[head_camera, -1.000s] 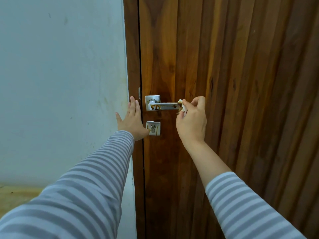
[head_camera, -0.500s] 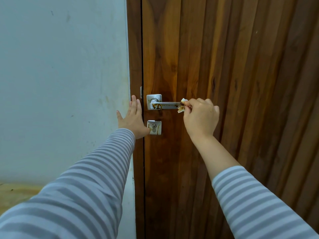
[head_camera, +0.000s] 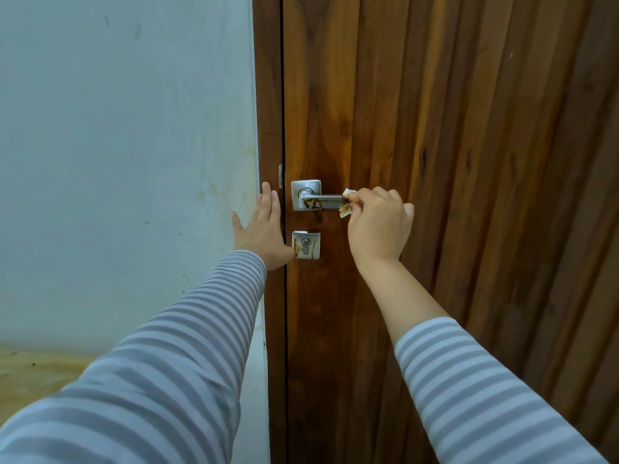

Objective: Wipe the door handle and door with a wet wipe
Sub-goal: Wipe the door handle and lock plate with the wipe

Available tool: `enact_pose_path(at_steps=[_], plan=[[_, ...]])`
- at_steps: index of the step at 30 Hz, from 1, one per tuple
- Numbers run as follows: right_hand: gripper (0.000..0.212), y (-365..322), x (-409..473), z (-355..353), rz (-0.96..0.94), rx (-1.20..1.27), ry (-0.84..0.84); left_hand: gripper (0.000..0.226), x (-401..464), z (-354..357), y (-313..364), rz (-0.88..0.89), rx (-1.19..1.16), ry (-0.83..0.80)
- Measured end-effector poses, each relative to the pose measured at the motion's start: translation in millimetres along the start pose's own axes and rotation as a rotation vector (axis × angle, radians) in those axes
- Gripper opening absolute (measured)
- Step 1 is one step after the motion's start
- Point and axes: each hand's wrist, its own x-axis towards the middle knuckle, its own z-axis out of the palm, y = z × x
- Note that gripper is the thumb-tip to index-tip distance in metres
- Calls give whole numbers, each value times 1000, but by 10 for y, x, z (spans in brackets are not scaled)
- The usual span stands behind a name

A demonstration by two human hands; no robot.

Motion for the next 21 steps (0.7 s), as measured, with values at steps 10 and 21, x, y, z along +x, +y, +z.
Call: enact_pose_path(at_steps=[10, 21], plan=[[19, -251, -27, 118, -62, 28, -32, 109, -26, -8, -31, 40, -83, 10], [12, -542, -104, 319, -151, 20, -16, 98, -107, -67, -155, 74, -322, -14]])
